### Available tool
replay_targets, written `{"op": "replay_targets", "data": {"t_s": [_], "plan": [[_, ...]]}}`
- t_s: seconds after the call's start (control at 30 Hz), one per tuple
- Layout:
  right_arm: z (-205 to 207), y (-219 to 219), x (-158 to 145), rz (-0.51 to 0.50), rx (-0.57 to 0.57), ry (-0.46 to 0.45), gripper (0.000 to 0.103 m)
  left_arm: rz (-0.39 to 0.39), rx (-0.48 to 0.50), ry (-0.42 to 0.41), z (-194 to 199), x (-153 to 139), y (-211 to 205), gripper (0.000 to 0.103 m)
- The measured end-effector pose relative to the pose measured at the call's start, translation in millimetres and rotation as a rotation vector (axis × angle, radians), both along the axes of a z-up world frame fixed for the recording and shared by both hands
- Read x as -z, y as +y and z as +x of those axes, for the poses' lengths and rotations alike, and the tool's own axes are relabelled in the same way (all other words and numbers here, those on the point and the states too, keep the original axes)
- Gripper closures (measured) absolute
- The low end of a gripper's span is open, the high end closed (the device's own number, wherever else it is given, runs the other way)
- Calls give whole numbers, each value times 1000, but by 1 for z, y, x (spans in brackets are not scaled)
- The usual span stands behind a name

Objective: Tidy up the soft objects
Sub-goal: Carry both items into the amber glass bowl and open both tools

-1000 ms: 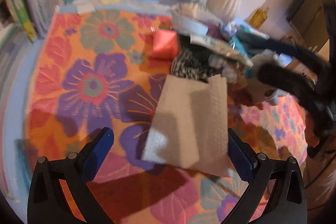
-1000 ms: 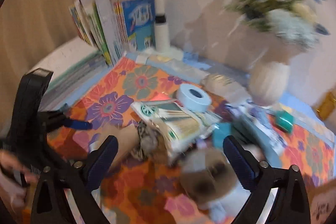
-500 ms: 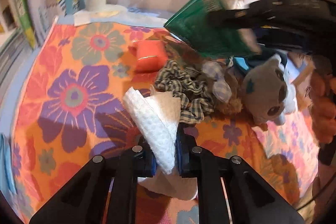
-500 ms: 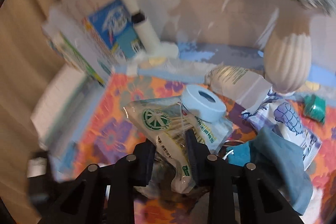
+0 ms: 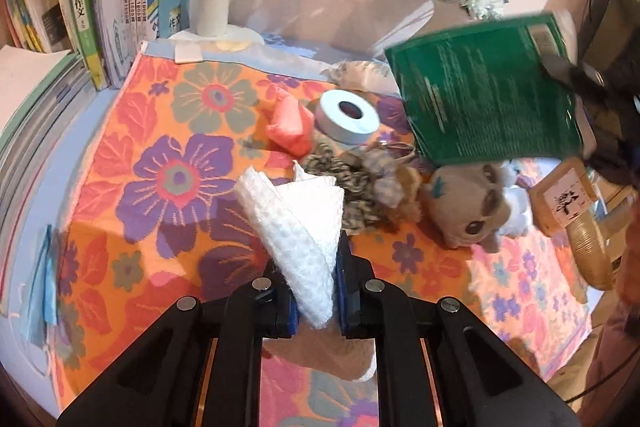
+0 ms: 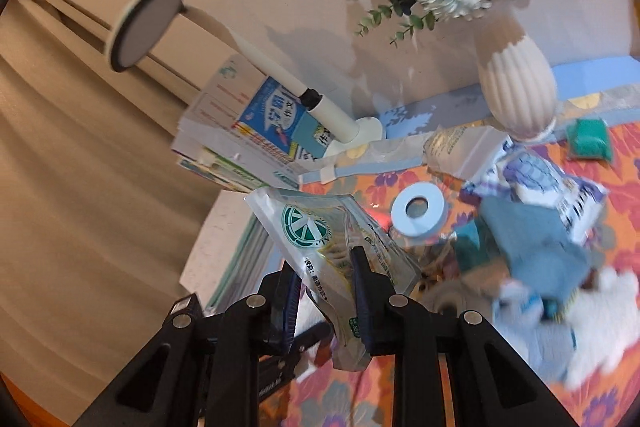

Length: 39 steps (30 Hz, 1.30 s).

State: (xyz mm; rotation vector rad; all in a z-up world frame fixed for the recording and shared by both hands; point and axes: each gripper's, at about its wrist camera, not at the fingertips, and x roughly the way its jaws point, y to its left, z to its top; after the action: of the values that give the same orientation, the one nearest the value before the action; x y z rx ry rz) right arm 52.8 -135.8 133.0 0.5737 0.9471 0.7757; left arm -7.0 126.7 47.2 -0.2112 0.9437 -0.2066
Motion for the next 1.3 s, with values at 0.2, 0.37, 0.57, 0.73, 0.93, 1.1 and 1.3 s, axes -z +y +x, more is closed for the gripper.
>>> {"op": "replay_targets", "data": {"t_s": [0.2,0.37,0.57,0.73,0.93,1.1,1.3], "plan": [[-42,-32,-6,29,13,22,80,-21,33,-2,-14,-16,-28,93],[-81,-72,-20,41,87,-22,80,-30,67,-19,-22,-26,-59,93],[-128,-126,-37,59,153,-66,80,-42,194,-29,-34,-42,-115,93],[-174,-200,-45,61,265,-72,80,-90,356,-15,-36,-52,-180,93],[-224,-291,-72,21,462,-126,80,-129,587,-10,-46,-67,-281,93],[-246,-343,-93,-158,666,-196,80,-124,742,-71,-58,-89,-363,93],[-220,-380,-71,-282,778,-155,80,-152,842,-86,-46,-84,-442,91]]}}
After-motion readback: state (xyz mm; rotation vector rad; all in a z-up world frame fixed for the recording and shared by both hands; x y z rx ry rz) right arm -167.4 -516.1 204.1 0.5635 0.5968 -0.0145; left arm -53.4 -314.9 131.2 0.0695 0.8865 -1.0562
